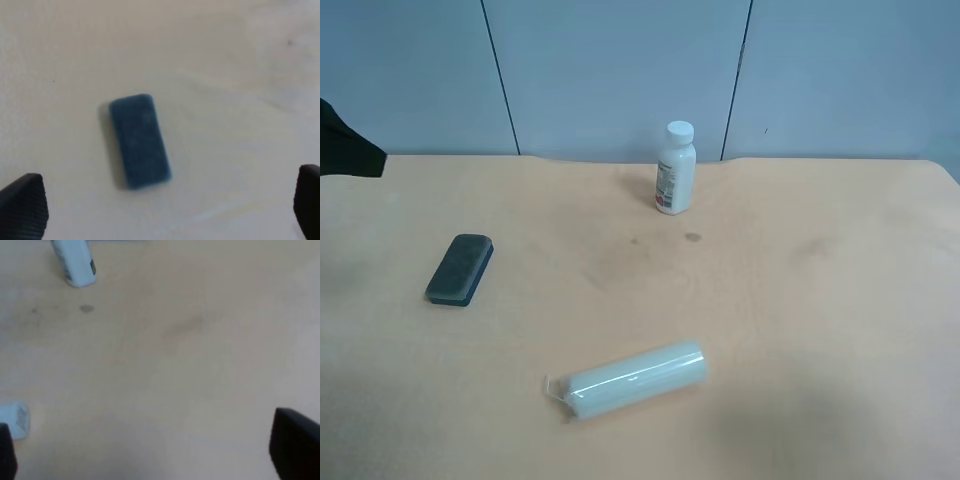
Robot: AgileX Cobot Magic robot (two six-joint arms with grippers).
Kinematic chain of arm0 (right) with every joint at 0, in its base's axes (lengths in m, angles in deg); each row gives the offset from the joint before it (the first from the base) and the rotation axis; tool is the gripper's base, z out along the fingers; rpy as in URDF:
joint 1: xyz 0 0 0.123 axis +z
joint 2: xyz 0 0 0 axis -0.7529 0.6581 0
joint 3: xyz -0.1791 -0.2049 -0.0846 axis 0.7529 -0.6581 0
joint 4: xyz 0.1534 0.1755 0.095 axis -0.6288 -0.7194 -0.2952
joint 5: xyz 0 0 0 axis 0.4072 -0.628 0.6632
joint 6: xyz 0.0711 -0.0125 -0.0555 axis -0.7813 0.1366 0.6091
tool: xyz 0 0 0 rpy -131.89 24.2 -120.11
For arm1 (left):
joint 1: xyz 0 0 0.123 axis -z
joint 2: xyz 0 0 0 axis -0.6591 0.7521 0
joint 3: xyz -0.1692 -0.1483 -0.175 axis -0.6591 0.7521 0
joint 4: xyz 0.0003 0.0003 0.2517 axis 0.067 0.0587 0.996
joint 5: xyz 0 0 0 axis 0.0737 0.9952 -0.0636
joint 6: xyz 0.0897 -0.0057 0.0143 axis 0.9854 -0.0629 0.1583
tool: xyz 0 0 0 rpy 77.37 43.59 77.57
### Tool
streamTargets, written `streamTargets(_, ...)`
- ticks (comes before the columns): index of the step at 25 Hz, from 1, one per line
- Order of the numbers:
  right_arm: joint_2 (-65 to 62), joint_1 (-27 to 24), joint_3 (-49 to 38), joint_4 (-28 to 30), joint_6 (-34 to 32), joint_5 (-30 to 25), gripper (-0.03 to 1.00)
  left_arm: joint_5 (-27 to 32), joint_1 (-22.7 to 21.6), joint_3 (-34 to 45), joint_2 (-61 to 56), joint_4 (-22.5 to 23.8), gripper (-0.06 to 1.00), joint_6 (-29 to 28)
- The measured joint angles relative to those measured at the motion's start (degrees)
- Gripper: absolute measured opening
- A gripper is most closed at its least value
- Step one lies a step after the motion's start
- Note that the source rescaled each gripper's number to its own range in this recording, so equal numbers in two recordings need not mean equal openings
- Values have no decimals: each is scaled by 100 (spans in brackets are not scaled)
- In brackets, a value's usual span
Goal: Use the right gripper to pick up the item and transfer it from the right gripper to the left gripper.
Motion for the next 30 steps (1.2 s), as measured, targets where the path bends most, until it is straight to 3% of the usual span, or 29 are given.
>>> streamTargets(12, 0, 0, 0, 0, 0, 0, 100, 2129, 0, 0, -1894, 898, 100, -1360)
streamTargets(18, 0, 0, 0, 0, 0, 0, 100, 2349, 0, 586, -3165, 1435, 100, -1876)
streamTargets(30, 0, 0, 0, 0, 0, 0, 100, 2186, 10, 1775, -5446, 1483, 100, -2516)
